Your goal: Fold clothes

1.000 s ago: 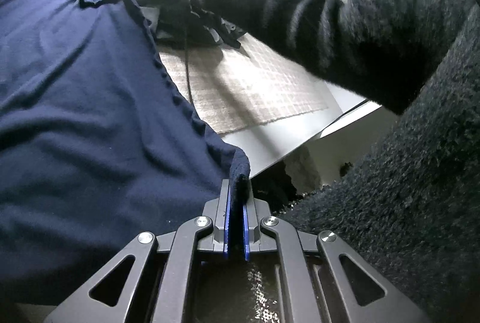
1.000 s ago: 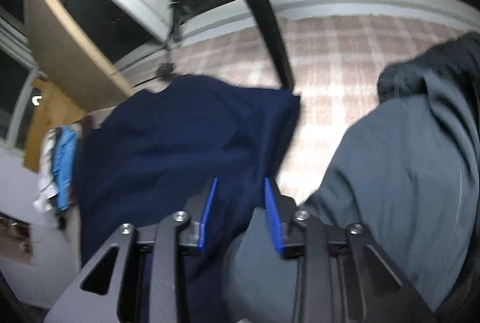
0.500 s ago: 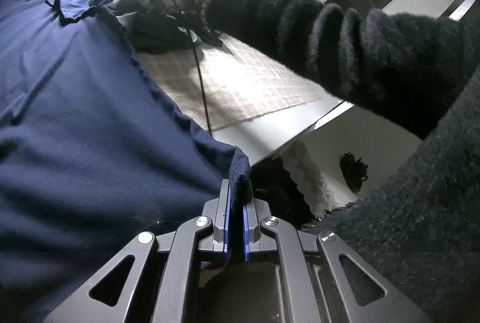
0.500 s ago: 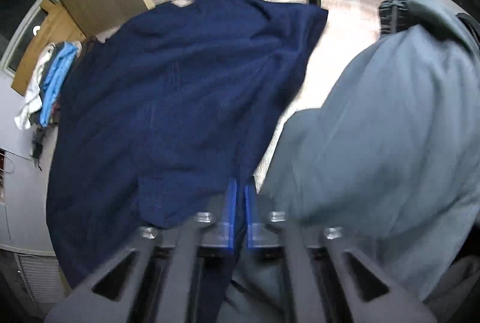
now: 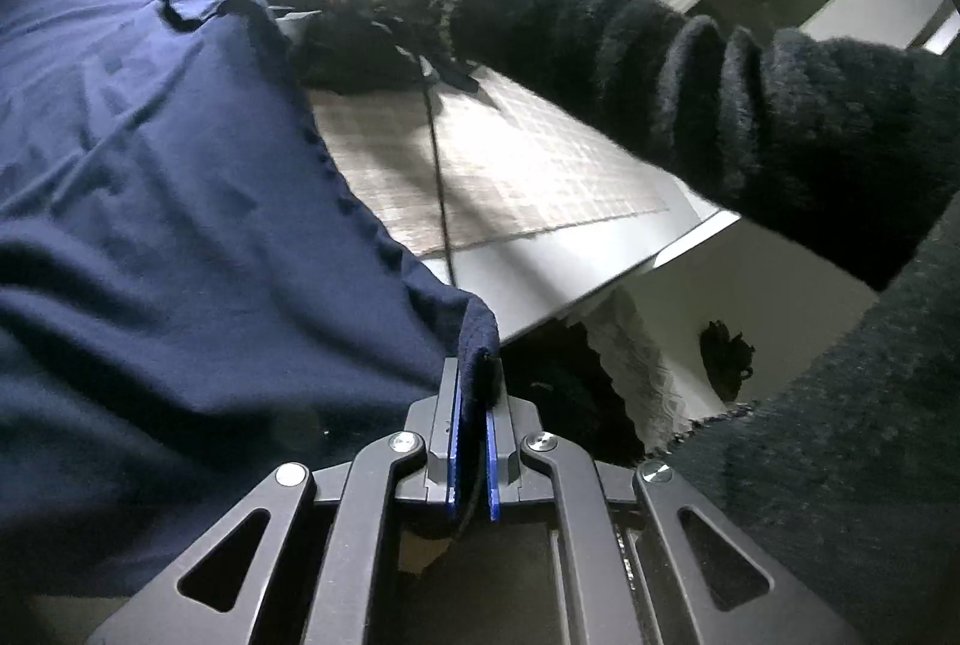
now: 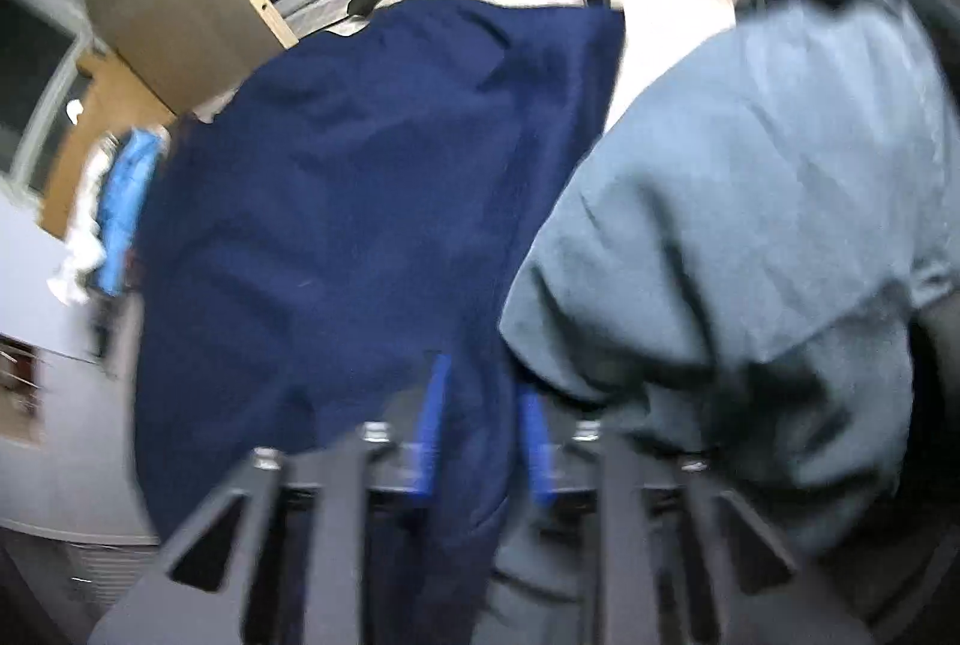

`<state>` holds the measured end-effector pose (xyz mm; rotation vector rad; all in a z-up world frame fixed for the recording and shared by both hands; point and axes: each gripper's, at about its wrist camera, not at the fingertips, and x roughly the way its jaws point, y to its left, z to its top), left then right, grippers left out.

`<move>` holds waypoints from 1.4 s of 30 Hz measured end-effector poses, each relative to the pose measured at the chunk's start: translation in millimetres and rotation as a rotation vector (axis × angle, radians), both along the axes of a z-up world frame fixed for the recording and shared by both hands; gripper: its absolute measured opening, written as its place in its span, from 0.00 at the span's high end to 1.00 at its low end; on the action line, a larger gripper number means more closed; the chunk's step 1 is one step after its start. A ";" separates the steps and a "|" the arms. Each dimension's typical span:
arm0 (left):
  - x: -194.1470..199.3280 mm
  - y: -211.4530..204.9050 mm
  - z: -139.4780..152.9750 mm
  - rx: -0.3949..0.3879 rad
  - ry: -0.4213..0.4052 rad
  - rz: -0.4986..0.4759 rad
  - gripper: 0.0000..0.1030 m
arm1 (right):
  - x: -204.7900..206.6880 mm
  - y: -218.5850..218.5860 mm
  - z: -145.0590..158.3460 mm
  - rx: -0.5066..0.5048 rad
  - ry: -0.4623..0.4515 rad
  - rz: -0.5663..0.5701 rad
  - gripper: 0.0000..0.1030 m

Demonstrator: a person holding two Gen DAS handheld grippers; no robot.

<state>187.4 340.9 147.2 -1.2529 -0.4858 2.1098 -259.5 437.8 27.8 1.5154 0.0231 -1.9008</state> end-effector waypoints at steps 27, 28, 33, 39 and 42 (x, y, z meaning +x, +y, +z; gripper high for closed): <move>79.7 -207.1 -59.8 -0.017 -0.164 0.684 0.95 | 39.7 -256.4 12.1 0.335 0.214 0.150 0.84; 78.6 -209.0 -63.0 -0.028 -0.172 0.684 0.95 | 42.7 -244.8 21.2 0.276 0.194 0.144 0.82; 80.6 -215.2 -65.3 -0.079 -0.214 0.647 0.92 | 86.2 -148.0 68.0 0.003 0.124 0.141 0.72; 72.6 -223.9 -42.7 -0.165 -0.161 0.525 0.69 | 176.8 -62.4 42.5 0.008 0.078 0.104 0.72; 52.4 -219.9 -43.1 -0.239 -0.142 0.447 0.66 | 184.1 -61.8 40.0 0.040 0.107 0.065 0.72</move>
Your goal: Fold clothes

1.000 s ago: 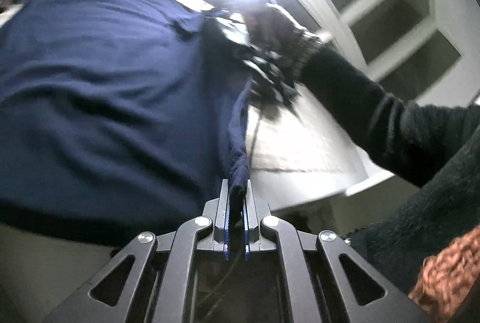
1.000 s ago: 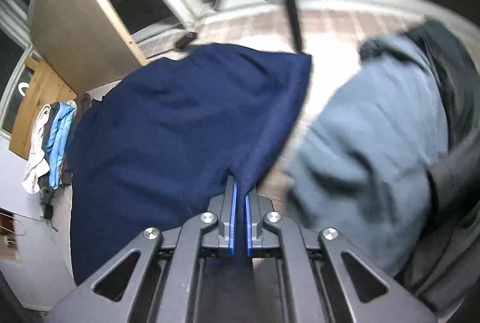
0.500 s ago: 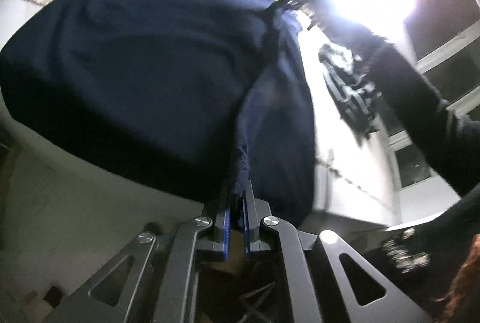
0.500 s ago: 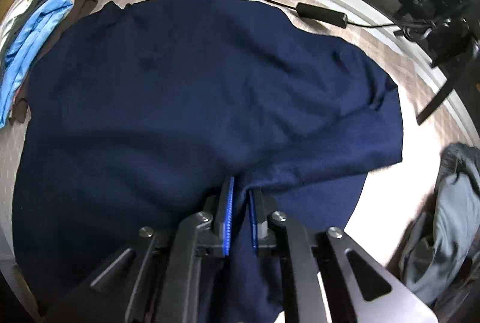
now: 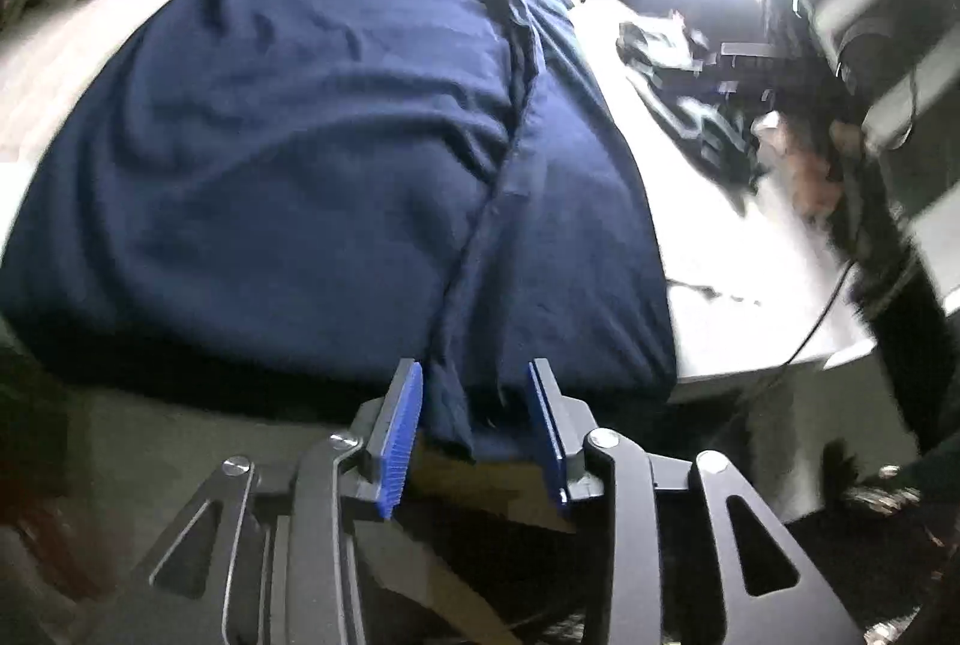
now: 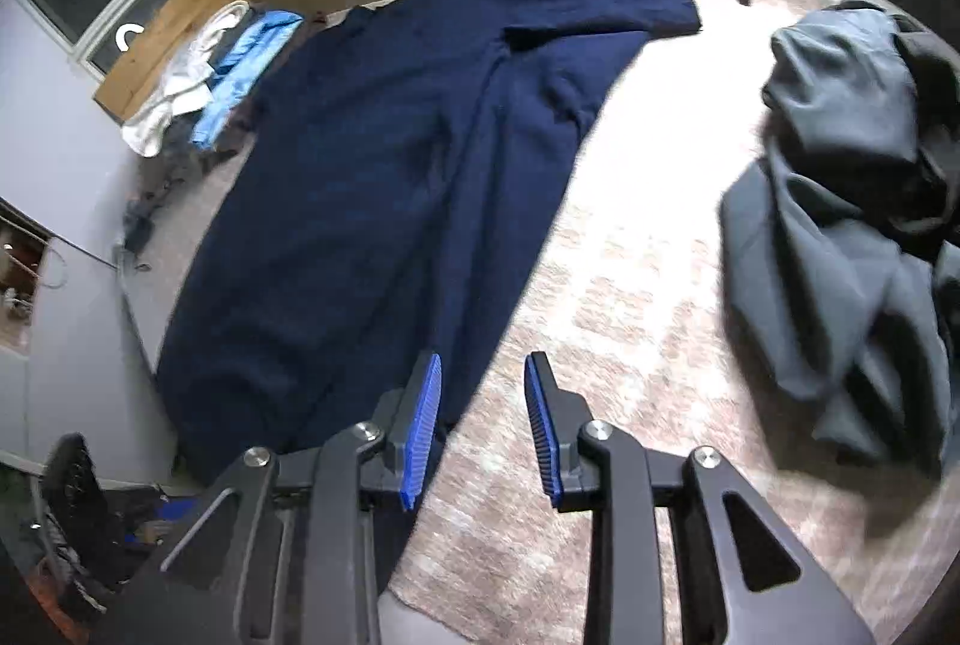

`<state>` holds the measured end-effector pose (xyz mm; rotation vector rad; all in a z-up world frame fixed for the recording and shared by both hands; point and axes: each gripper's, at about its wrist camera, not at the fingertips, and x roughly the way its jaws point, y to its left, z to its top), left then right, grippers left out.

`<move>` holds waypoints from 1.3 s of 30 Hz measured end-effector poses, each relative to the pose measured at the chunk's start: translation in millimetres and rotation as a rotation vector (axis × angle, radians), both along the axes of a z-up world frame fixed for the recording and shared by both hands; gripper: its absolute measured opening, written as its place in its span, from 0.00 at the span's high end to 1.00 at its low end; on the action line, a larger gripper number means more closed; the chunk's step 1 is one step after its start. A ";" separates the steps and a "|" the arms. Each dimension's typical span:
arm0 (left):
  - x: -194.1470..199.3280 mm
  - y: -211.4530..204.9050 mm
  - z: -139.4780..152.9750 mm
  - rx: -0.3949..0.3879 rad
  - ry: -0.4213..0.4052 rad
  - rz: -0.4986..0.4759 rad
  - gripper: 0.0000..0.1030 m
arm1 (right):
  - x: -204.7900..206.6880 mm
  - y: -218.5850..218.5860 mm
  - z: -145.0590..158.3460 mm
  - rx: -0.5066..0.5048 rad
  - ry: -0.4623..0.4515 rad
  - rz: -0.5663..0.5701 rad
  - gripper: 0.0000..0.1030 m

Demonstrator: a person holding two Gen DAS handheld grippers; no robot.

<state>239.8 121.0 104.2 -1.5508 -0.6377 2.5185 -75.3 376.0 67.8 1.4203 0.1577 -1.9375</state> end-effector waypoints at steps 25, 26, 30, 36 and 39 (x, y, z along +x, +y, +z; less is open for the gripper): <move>5.3 -23.1 -9.5 0.081 -0.042 0.046 0.94 | -133.2 -208.7 -28.3 0.224 -0.062 0.125 0.73; 5.6 -26.7 -8.9 0.104 -0.054 0.032 0.89 | -127.6 -191.2 -19.3 0.187 -0.051 0.091 0.73; 6.6 -31.0 0.2 0.100 -0.031 -0.012 0.75 | -68.2 -99.3 8.3 0.049 -0.030 -0.012 0.72; -7.2 -25.3 -1.0 0.076 -0.049 -0.151 0.69 | 112.6 27.9 -24.9 -0.115 -0.262 -0.083 0.72; -15.0 -20.4 -3.7 0.050 -0.056 -0.222 0.69 | 187.5 53.5 -43.6 -0.094 -0.297 -0.136 0.71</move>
